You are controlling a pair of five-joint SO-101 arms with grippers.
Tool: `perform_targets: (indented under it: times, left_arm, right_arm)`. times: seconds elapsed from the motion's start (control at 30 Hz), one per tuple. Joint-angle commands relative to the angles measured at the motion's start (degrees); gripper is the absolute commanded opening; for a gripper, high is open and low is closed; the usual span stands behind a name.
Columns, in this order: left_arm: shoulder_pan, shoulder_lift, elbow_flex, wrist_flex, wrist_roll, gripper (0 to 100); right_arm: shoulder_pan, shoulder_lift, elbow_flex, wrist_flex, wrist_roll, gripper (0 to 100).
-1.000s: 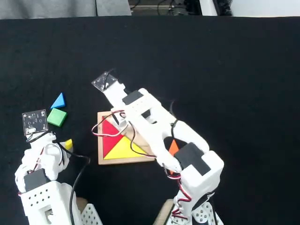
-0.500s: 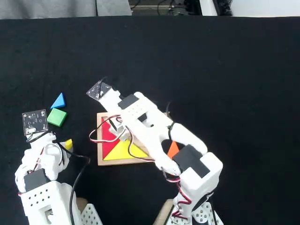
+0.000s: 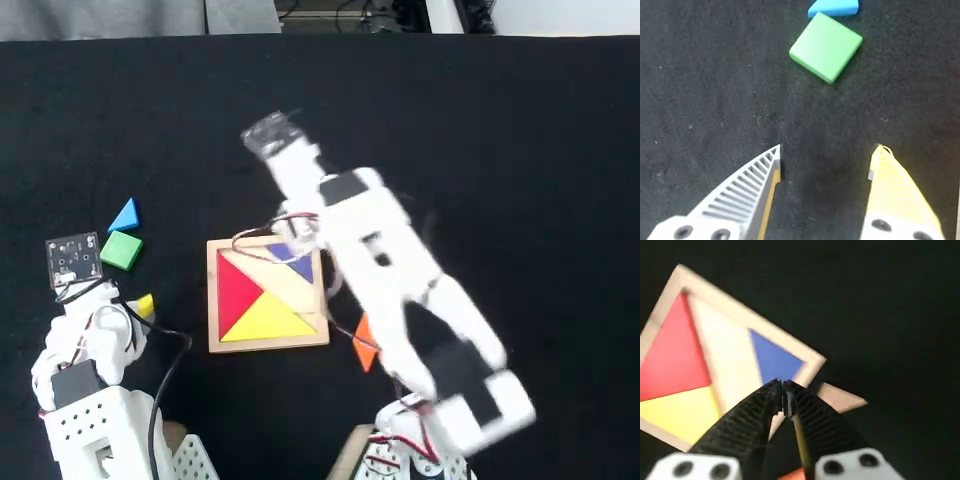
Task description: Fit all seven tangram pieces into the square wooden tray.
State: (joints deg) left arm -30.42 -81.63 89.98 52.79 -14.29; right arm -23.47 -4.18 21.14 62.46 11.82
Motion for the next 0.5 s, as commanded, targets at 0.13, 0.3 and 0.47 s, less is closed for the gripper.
perform_targets:
  times: [0.13, 0.3, 0.47]
  left_arm:
    - [0.2, -0.4, -1.0, -1.4, -0.3, 28]
    - [0.1, -0.4, -0.6, -3.2, 0.1, 28]
    - [1.0, -0.4, 1.0, -3.3, 0.2, 28]
  right_arm:
    - [16.8, -27.1, 17.4, -18.4, -5.5, 1.1]
    - [15.3, -28.6, 19.1, -17.9, -8.0, 1.1]
    - [15.2, -26.0, 18.6, -18.9, -8.0, 1.1]
